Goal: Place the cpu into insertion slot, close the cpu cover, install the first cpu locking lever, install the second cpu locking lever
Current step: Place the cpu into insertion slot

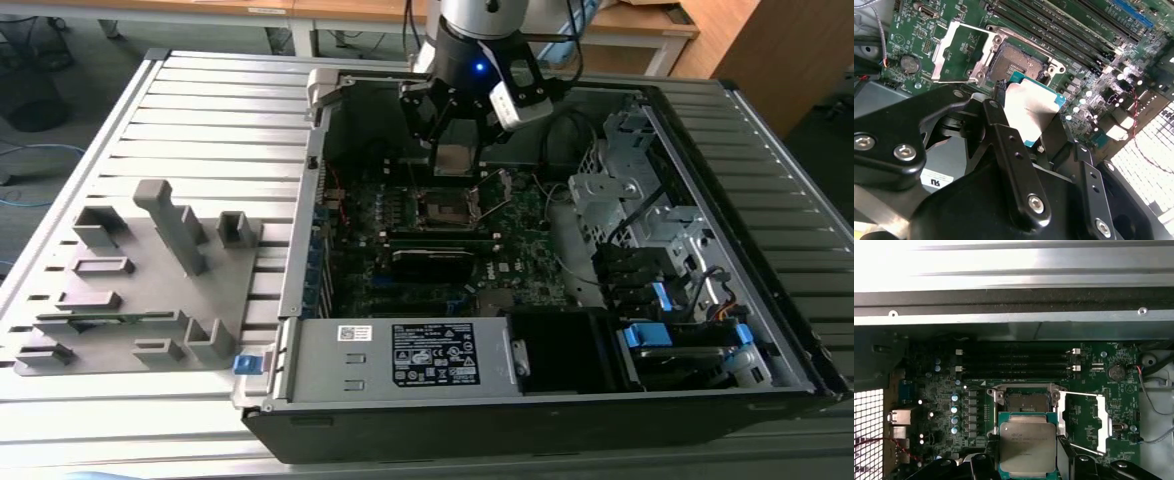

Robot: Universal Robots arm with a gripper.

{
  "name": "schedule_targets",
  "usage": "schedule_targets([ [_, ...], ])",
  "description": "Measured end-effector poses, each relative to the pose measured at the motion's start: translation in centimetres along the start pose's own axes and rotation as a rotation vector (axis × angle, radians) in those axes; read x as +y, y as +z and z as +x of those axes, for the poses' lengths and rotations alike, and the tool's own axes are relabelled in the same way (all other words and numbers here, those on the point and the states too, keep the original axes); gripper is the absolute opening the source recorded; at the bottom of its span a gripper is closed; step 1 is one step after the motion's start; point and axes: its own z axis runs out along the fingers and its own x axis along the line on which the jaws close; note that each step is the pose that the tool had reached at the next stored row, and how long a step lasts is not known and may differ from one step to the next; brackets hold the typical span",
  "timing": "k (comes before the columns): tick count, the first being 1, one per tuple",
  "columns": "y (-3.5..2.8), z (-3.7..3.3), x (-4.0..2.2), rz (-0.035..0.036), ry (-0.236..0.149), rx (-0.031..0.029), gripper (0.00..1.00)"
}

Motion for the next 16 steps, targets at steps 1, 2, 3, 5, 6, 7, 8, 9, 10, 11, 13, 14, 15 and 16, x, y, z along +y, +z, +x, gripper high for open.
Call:
schedule_targets([
  [1,0.03,0.00,0.00,0.0007,0.000,0.0001,0.54],
  [2,0.03,0.00,0.00,0.0008,0.000,0.0002,0.54],
  [3,0.02,0.00,0.00,0.0009,0.000,0.0001,0.54],
  [5,0.04,0.00,0.00,0.0014,0.000,0.0000,0.54],
  [6,0.04,0.00,0.00,0.0014,0.000,0.0000,0.54],
  [7,0.04,0.00,0.00,0.0014,0.000,0.0000,0.54],
  [8,0.04,0.00,0.00,0.0015,0.000,0.0000,0.54],
  [9,0.04,0.00,0.00,0.0015,0.000,0.0001,0.54],
  [10,0.04,0.00,0.00,0.0015,0.000,0.0000,0.54],
  [11,0.04,0.00,0.00,0.0015,0.000,0.0000,0.54],
  [13,0.06,0.00,0.00,0.0015,0.000,0.0001,0.54],
  [14,0.11,0.00,0.00,0.0013,0.000,-0.0001,0.54],
  [15,0.17,0.00,0.00,0.0013,0.000,0.0000,0.54],
  [16,0.24,0.00,-0.01,0.0015,0.000,0.0000,0.54],
])
